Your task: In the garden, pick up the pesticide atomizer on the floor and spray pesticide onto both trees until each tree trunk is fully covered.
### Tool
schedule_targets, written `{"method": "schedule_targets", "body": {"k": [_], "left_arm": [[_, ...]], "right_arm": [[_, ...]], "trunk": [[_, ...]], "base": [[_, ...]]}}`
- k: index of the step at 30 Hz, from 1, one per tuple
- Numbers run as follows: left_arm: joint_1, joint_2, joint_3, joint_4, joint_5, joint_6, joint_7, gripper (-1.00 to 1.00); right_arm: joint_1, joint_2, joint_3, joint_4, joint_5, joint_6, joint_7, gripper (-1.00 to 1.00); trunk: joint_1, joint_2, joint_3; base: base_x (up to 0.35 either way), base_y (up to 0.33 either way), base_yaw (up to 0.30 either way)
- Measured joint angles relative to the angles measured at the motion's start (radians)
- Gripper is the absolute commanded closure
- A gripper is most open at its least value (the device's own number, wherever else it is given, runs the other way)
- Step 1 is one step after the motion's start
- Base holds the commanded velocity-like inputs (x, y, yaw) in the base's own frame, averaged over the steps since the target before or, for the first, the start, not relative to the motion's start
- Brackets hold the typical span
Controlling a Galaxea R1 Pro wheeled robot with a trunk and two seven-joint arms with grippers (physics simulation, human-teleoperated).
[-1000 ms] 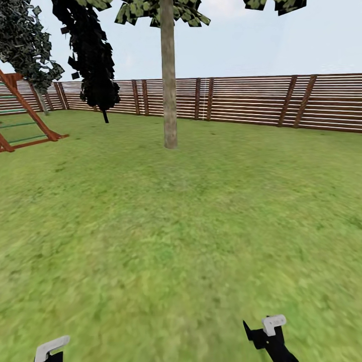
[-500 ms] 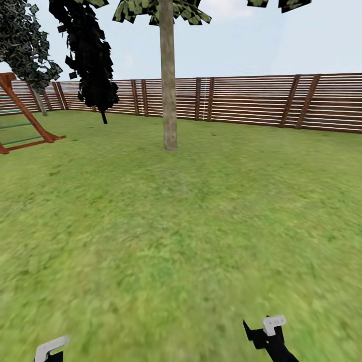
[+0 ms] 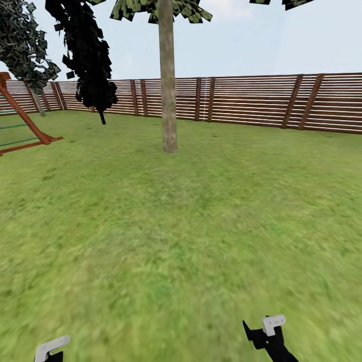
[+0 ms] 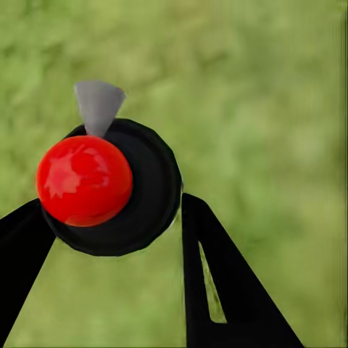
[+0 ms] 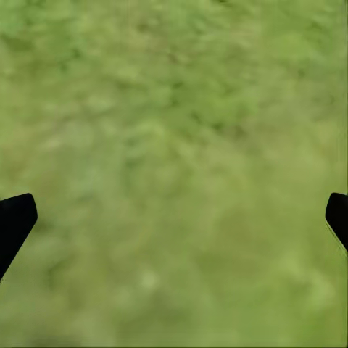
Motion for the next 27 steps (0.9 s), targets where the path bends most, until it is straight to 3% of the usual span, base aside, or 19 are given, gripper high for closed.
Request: {"method": "schedule_targets", "body": {"k": [27], "left_arm": [[0.000, 0.000, 0.000, 0.000, 0.000, 0.000, 0.000, 1.00]], "right_arm": [[0.000, 0.000, 0.000, 0.000, 0.000, 0.000, 0.000, -1.00]], "trunk": [[0.000, 0.000, 0.000]], "base": [[0.341, 0.000, 0.000]]}}
